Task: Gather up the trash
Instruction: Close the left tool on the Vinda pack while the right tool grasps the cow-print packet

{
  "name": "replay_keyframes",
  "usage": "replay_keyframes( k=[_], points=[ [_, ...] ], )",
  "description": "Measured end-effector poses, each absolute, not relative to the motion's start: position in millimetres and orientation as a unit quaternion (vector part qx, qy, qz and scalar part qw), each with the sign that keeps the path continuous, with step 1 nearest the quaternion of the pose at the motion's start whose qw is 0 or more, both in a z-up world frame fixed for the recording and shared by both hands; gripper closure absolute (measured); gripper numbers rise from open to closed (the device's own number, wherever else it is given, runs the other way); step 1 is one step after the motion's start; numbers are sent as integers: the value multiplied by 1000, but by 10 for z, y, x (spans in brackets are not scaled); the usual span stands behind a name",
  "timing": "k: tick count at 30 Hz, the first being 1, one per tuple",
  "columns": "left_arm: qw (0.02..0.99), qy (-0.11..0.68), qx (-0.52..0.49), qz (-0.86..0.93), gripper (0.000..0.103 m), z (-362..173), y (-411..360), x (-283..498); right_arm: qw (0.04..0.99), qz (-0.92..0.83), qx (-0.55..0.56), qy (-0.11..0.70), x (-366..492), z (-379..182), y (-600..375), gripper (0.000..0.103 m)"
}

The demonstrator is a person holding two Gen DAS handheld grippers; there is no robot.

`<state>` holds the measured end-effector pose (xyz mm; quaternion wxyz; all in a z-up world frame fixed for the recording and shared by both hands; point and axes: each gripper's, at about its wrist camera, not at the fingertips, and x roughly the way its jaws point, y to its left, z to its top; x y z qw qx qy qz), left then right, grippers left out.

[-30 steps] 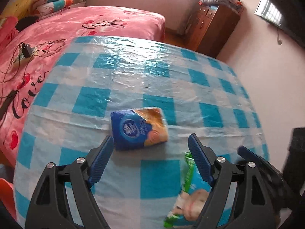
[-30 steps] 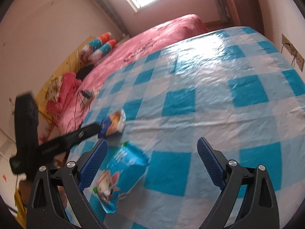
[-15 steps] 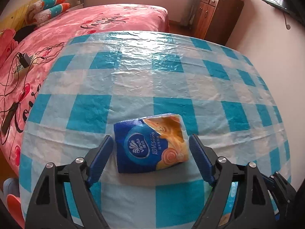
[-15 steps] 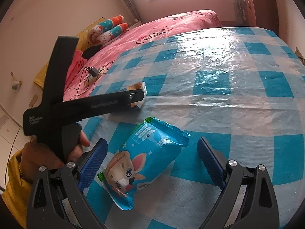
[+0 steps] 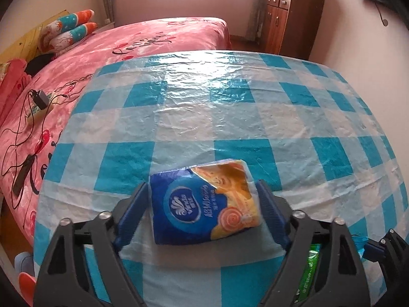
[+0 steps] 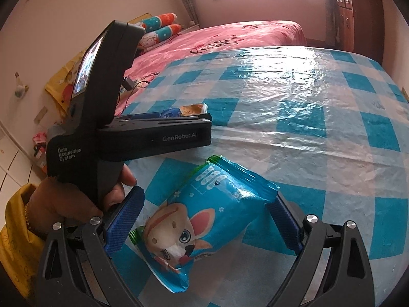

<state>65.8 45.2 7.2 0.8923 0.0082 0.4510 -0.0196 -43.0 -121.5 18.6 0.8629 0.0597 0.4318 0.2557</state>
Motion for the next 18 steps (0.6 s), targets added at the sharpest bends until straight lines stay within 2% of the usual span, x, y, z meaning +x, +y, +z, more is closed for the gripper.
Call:
replay_keyframes(
  k=[4, 6, 9, 11, 14, 18],
  points=[
    [896, 443, 1, -9, 40, 96, 521, 623, 864, 253, 48, 433, -417, 191, -1177, 9],
    [898, 441, -3, -8, 46, 103, 559, 610, 865, 249, 41, 434, -392, 175, -1151, 16],
    [898, 439, -10, -4, 51, 112, 619, 593, 868, 241, 36, 433, -372, 173, -1153, 25],
    [898, 439, -21, -3, 53, 120, 674, 564, 869, 238, 30, 433, -366, 173, -1138, 27],
    [898, 439, -32, -1, 55, 127, 760, 505, 868, 242, 24, 433, -349, 168, -1129, 35],
    [900, 433, -43, 1, 56, 175, 865, 391, 866, 251, 6, 432, -360, 156, -1073, 40]
  ],
)
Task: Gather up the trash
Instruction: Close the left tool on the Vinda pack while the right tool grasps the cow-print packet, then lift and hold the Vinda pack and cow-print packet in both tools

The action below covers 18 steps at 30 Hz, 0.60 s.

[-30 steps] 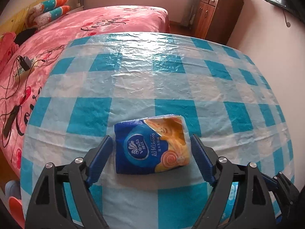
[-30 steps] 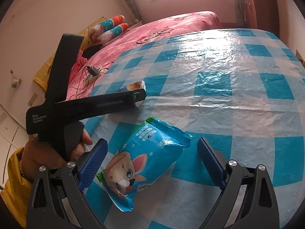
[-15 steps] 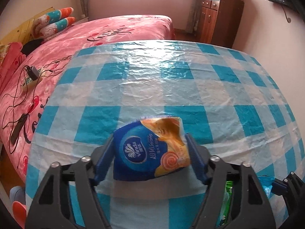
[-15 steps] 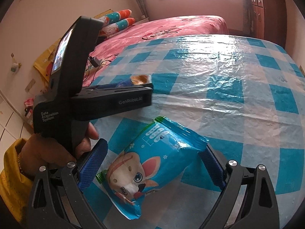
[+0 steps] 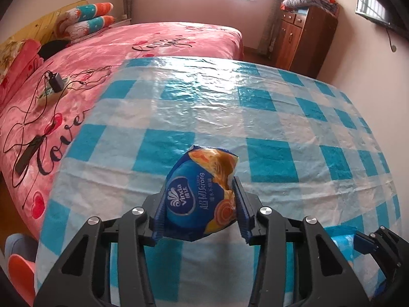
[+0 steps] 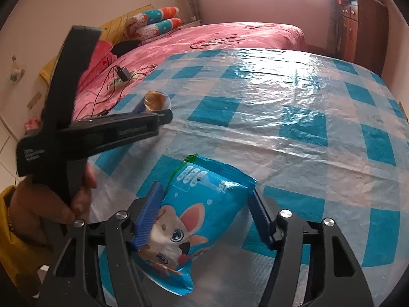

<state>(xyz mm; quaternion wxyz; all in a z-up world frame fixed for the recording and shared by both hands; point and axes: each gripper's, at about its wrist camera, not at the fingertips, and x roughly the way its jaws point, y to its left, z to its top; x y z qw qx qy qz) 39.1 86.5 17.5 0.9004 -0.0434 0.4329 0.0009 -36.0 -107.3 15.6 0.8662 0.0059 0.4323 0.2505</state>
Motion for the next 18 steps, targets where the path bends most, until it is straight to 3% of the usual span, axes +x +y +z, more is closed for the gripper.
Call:
replay_keyframes(
  k=[7, 18],
  points=[
    [902, 429, -57, -3, 56, 249, 1051, 120, 859, 278, -2, 430, -378, 151, -1004, 52],
    [896, 437, -83, -7, 56, 193, 1347, -364, 866, 275, -12, 418, -441, 186, -967, 56]
  ],
)
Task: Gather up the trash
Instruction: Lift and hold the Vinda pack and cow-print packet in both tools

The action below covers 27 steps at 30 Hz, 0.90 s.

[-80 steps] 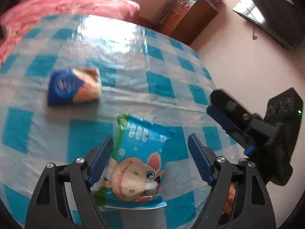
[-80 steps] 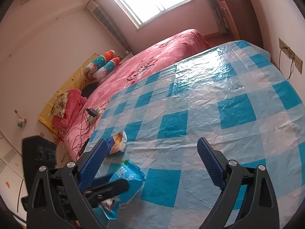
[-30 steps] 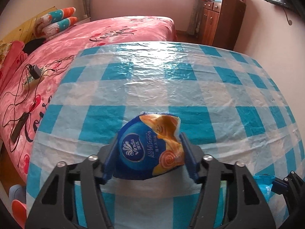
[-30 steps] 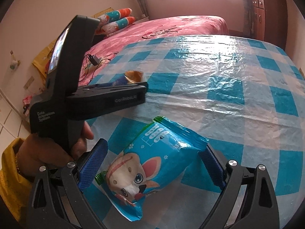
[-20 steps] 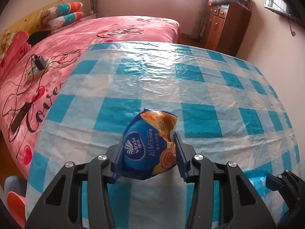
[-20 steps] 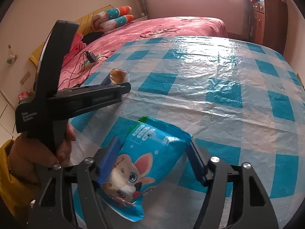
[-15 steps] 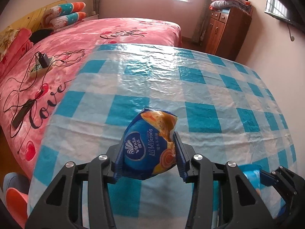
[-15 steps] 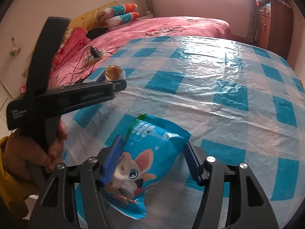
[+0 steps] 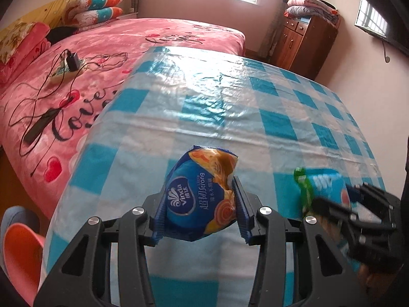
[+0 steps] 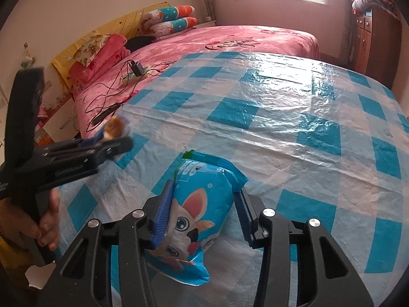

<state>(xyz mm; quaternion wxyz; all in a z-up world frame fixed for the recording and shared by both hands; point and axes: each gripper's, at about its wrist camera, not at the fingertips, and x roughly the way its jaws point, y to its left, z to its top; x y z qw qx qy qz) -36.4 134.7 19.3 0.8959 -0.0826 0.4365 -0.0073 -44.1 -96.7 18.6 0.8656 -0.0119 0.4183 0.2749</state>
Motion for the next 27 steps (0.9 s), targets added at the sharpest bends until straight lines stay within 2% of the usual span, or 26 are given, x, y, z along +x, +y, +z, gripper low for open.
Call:
replay_keyframes(
  k=[18, 27],
  points=[
    [899, 423, -111, -13, 56, 203, 1716, -976, 888, 241, -9, 391, -485, 255, -1044, 56],
    [899, 415, -137, -25, 56, 178, 1939, -1216, 889, 214, -7, 405, -427, 220, -1068, 56]
  ],
)
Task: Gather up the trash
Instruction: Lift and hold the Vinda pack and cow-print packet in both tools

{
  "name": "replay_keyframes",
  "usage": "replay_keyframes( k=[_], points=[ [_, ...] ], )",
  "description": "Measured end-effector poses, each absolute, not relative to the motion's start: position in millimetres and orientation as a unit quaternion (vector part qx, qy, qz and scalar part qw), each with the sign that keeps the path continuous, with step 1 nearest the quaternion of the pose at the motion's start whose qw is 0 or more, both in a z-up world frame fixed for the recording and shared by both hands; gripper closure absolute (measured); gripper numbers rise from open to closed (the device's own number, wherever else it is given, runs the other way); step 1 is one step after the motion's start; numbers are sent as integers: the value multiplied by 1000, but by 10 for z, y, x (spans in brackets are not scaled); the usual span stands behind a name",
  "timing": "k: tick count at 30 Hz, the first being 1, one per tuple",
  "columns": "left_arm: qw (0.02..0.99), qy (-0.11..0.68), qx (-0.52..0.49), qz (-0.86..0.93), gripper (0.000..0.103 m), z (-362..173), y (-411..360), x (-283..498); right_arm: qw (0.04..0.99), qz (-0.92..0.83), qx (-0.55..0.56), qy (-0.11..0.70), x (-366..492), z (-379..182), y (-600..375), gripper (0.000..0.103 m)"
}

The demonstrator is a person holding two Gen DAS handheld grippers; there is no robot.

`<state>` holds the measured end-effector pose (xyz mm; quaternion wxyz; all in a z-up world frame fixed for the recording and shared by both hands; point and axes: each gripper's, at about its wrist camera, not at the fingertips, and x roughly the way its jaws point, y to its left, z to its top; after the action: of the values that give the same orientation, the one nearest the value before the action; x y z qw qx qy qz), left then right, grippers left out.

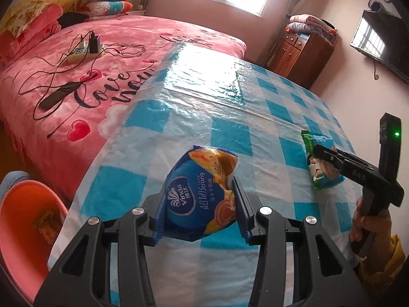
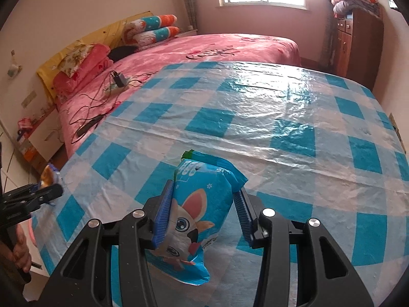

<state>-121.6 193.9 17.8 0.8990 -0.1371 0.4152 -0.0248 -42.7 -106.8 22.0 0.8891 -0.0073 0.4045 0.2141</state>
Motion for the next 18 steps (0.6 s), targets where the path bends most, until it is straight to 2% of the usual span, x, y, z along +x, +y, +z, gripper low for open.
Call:
replay_keyframes(
  k=[18],
  points=[
    [903, 394, -173, 8, 56, 272, 2228, -1460, 894, 220, -61, 386, -508, 243, -896, 56]
  ],
)
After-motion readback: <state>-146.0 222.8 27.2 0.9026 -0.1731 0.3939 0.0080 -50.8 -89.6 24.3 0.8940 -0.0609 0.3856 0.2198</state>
